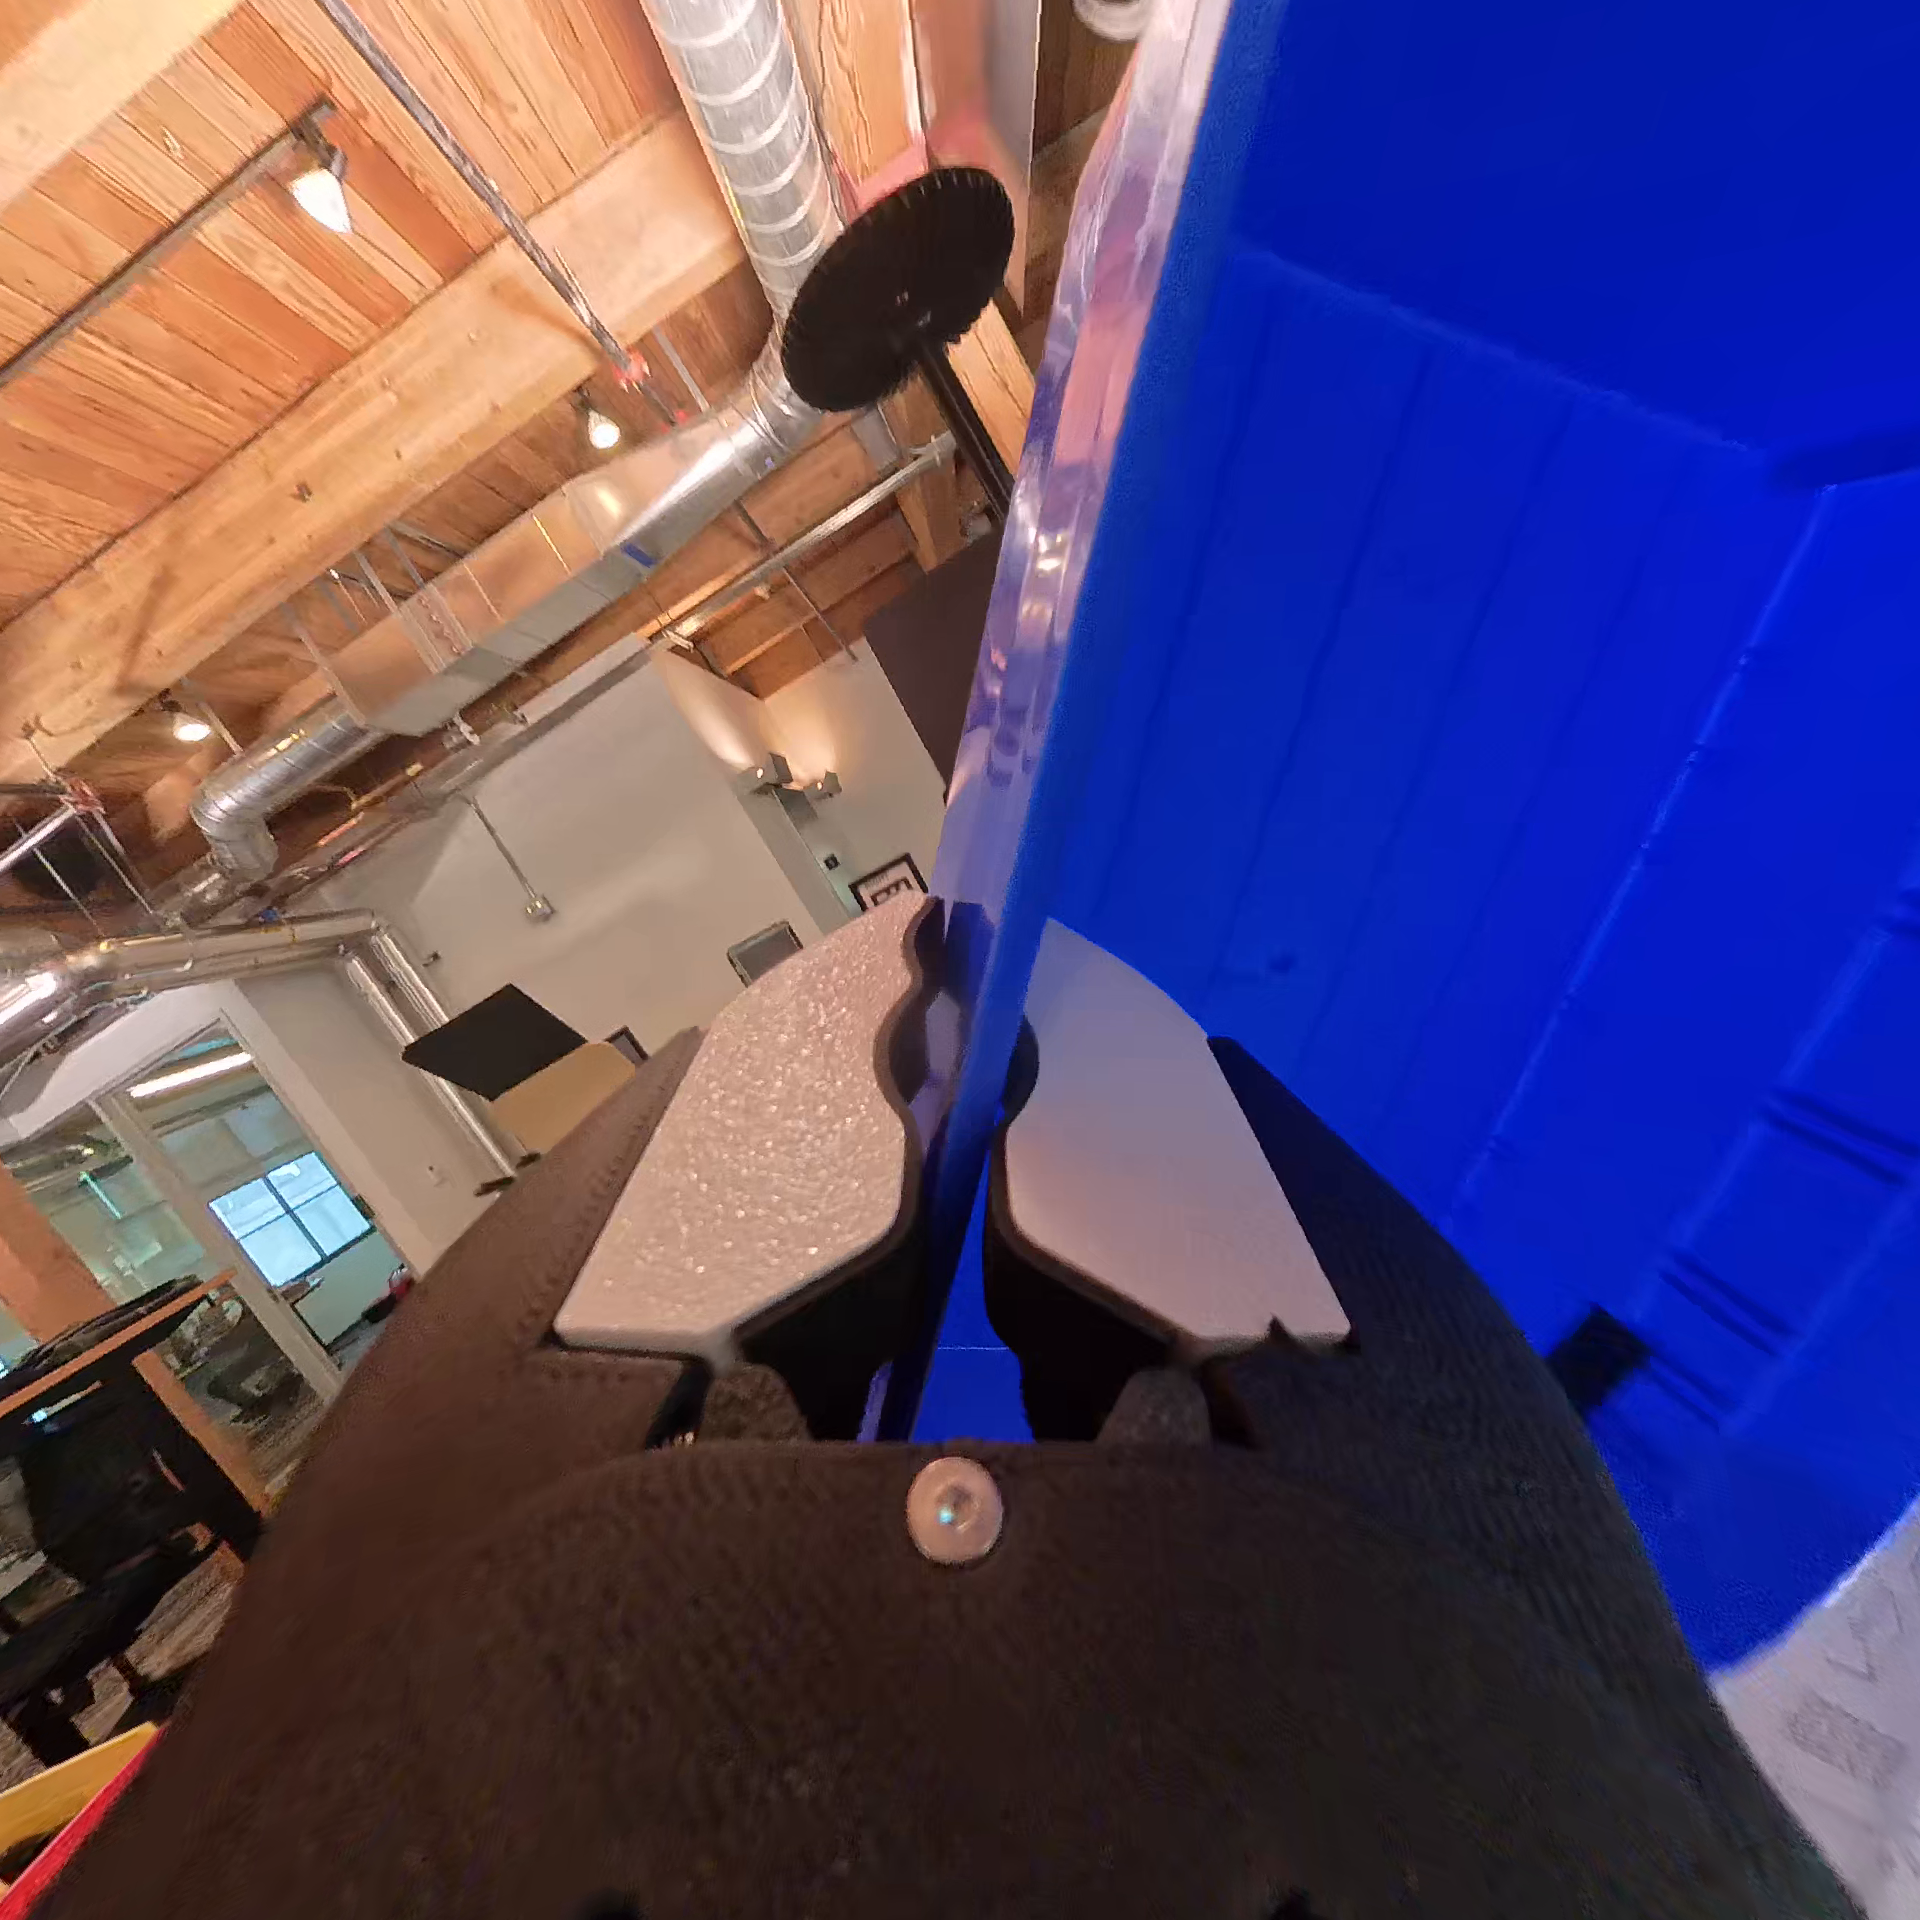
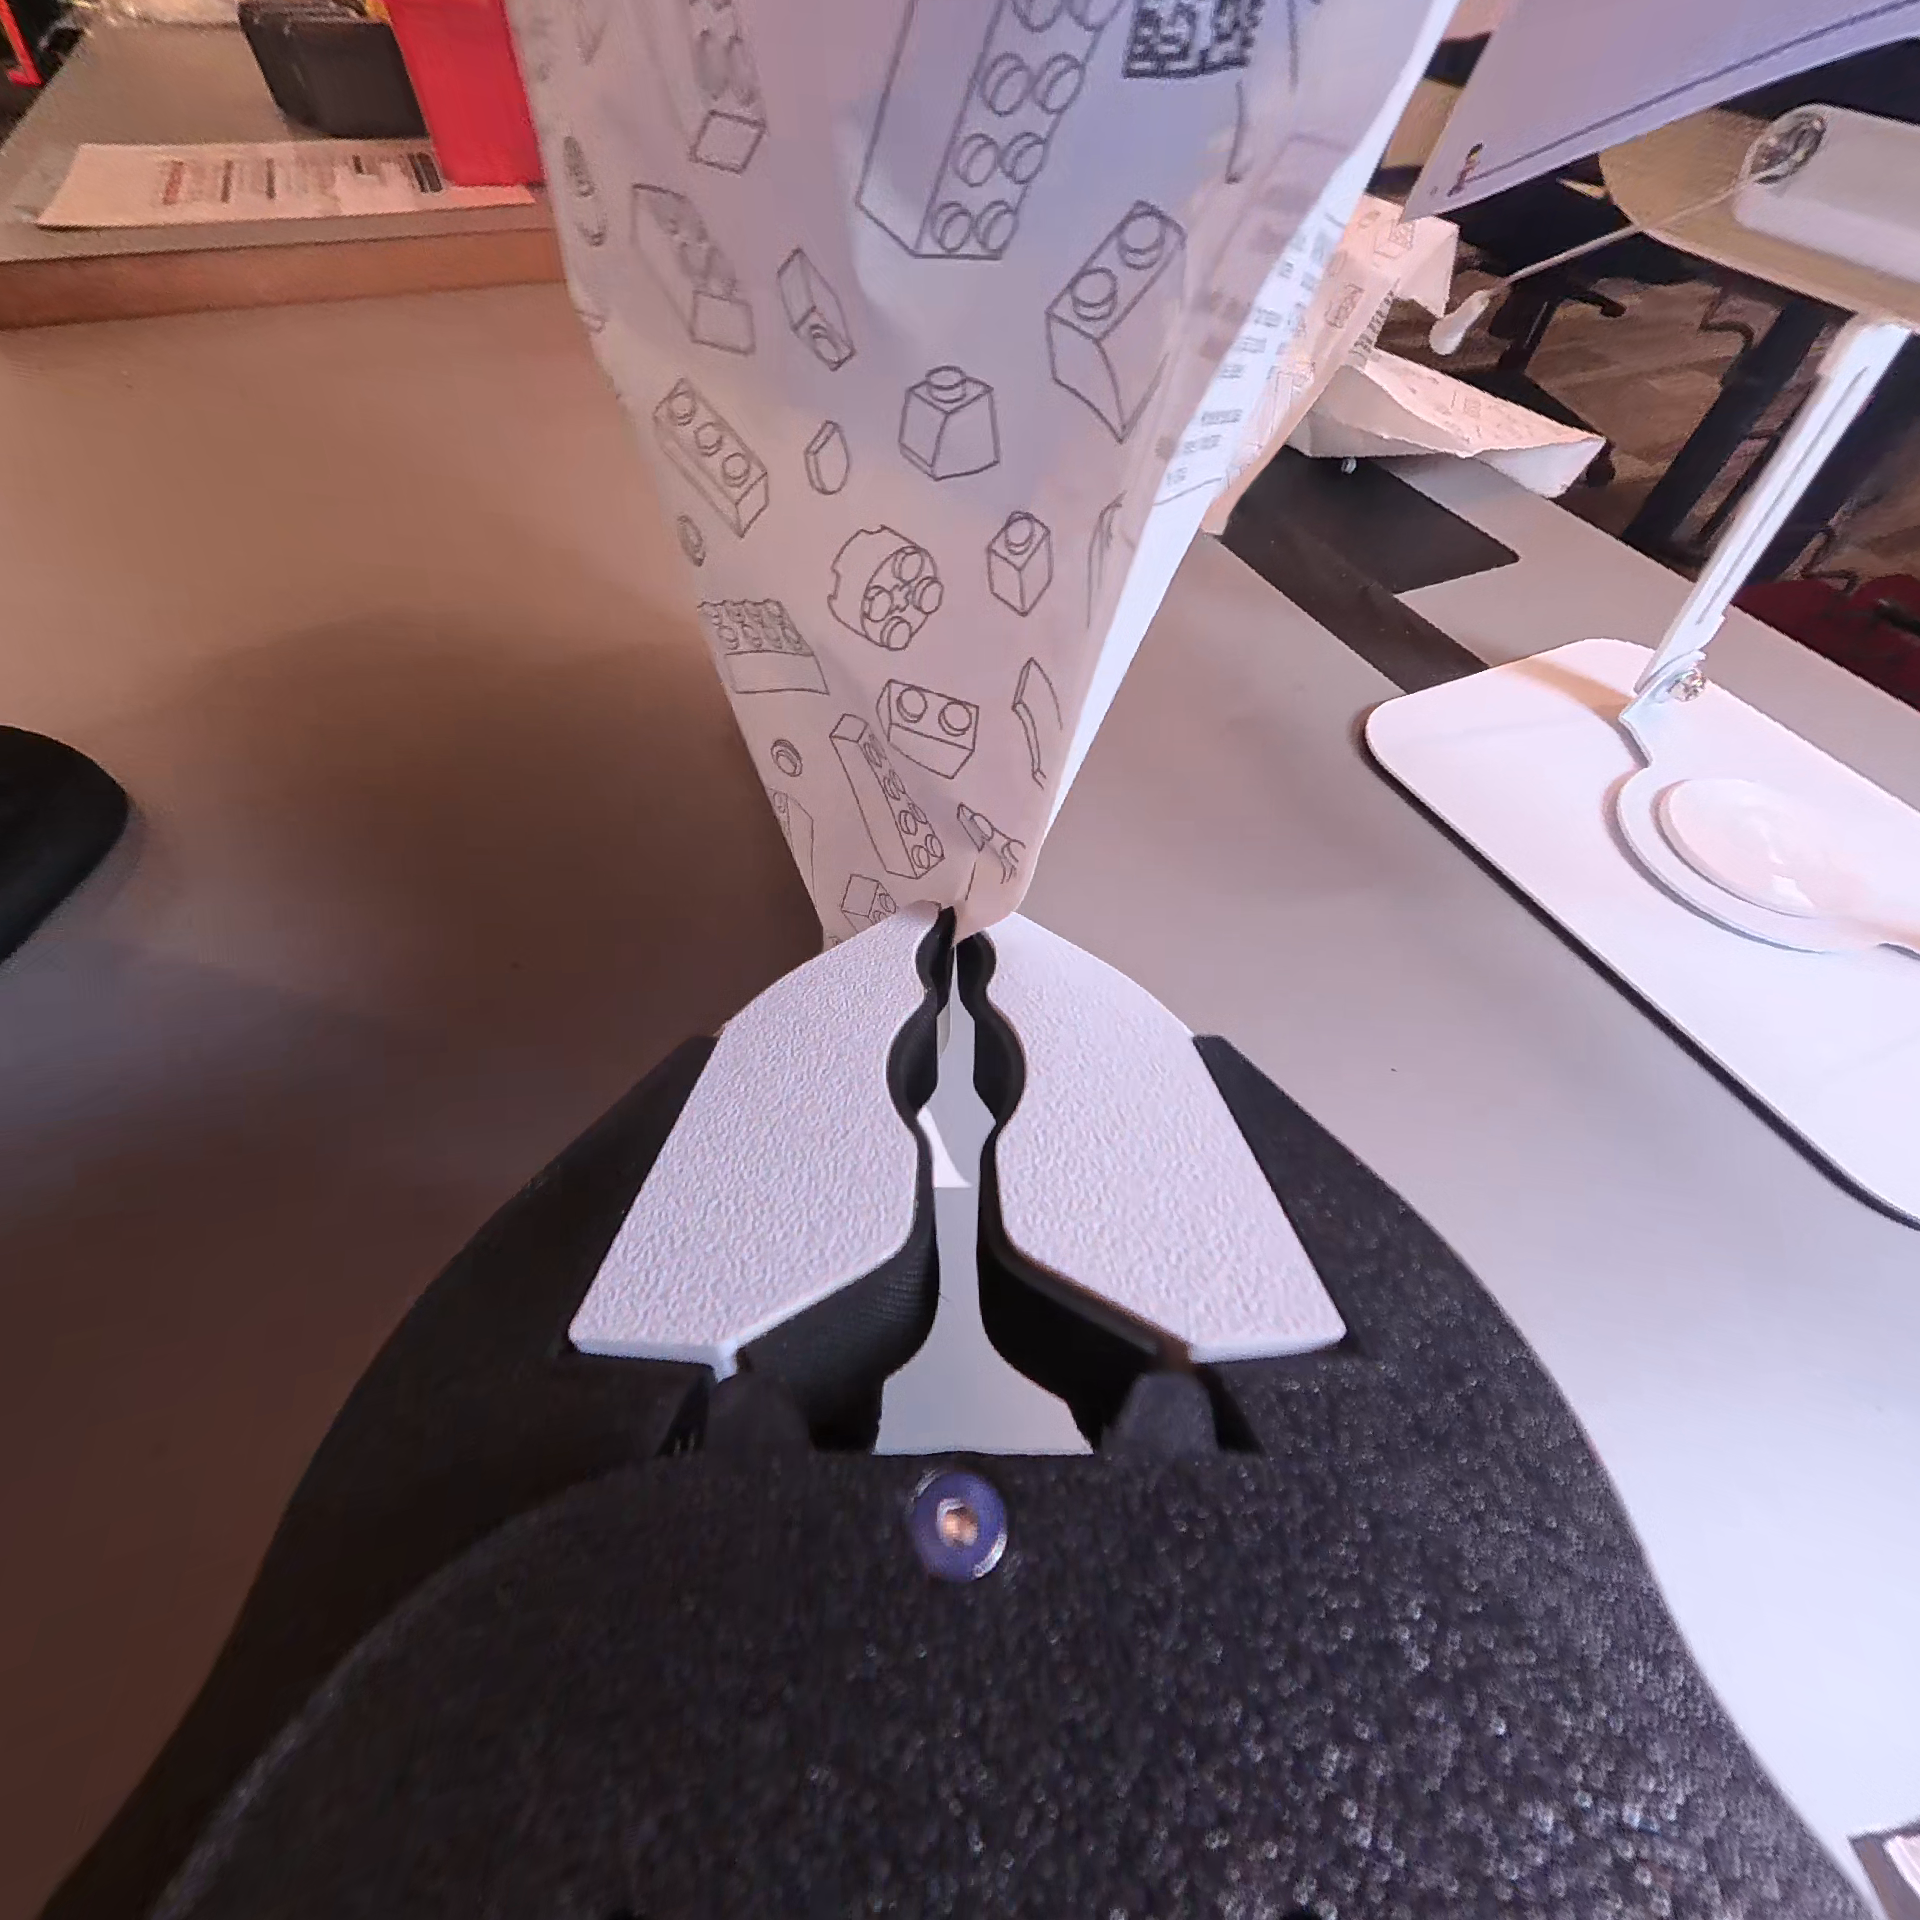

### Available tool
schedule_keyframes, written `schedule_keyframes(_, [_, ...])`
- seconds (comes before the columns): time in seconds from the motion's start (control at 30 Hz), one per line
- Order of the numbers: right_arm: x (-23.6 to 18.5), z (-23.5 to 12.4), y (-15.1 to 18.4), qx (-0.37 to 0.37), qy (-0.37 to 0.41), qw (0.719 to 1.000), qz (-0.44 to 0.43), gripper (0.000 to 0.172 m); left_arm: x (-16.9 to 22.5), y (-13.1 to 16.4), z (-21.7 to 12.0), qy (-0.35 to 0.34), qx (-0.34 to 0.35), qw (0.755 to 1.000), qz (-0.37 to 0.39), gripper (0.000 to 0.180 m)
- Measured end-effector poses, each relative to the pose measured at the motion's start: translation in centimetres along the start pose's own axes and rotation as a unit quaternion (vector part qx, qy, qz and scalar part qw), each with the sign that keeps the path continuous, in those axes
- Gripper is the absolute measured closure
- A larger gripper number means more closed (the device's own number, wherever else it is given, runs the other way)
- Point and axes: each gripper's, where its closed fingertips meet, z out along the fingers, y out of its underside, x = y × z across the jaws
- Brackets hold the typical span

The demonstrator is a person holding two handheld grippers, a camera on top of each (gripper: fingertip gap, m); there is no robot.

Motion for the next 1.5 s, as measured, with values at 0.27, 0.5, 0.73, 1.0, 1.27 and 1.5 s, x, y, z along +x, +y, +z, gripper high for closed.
schedule_keyframes(0.27, [0.5, -0.1, 0.6, -0.002, -0.008, 1.0, 0.023, 0.171, -0.1, -1.3, -0.8, -0.013, 0.044, 0.999, -0.004, 0.175])
schedule_keyframes(0.5, [1.1, -0.7, 0.8, -0.003, -0.014, 1.0, 0.02, 0.171, -0.8, -1.6, -2.4, -0.003, 0.048, 0.999, 0.025, 0.175])
schedule_keyframes(0.73, [0.9, -0.9, 1.0, -0.005, -0.021, 1.0, 0.022, 0.171, -1.5, -2.1, -3.7, -0.016, 0.052, 0.996, 0.068, 0.175])
schedule_keyframes(1.0, [0.1, -2.2, 2.2, -0.019, -0.048, 0.999, 0.001, 0.171, -8.8, -2.3, -2.7, -0.039, 0.009, 0.999, -0.007, 0.175])
schedule_keyframes(1.27, [-2.0, -7.5, 4.5, -0.058, -0.131, 0.989, 0.03, 0.171, -18.1, 12.2, -1.7, 0.003, -0.302, 0.945, -0.122, 0.174])
schedule_keyframes(1.5, [-1.8, -11.3, 5.8, -0.068, -0.162, 0.98, 0.089, 0.172, -15.7, 30.2, -8.2, 0.07, -0.523, 0.813, -0.246, 0.174])
